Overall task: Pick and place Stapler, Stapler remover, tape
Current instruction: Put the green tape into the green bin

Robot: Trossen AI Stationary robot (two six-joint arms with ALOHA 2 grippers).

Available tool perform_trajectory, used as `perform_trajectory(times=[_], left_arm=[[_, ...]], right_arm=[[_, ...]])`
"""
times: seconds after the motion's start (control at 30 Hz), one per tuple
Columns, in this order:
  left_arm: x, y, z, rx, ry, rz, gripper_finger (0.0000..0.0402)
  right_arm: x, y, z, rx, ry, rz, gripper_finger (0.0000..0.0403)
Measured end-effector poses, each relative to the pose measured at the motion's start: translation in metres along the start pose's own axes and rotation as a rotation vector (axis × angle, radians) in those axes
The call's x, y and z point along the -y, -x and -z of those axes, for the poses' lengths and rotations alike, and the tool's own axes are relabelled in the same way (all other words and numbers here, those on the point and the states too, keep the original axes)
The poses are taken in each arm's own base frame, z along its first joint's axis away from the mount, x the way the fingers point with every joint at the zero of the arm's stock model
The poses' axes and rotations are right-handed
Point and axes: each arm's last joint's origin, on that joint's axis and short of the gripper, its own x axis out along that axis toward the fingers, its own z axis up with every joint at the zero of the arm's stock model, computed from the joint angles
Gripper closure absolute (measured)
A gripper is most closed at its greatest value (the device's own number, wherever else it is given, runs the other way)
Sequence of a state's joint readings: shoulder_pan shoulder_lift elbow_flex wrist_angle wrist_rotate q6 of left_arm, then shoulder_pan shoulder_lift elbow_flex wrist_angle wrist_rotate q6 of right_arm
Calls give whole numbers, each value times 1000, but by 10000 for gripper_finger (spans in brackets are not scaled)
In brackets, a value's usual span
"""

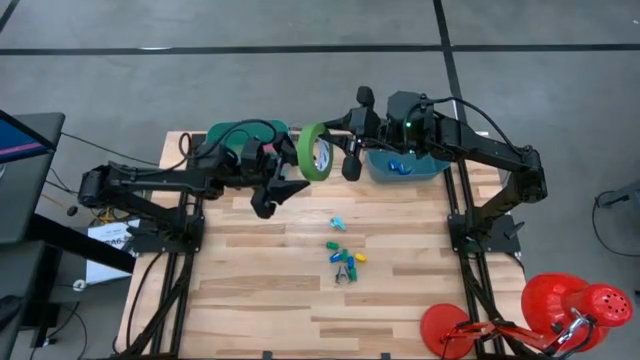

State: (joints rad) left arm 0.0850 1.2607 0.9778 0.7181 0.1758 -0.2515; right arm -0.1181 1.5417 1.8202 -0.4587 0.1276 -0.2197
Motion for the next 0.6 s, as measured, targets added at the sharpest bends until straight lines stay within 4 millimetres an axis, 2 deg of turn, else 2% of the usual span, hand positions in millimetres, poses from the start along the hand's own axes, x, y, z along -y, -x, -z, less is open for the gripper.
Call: perform_trajectory(times=[0.2,0.6], left_arm=[[2,-3,1,1,4,6,133],[0,-3,2,-1,-5,-2,219]], right_arm=[[0,0,0,0,0,0,325],[0,0,0,-5,1,-2,325]])
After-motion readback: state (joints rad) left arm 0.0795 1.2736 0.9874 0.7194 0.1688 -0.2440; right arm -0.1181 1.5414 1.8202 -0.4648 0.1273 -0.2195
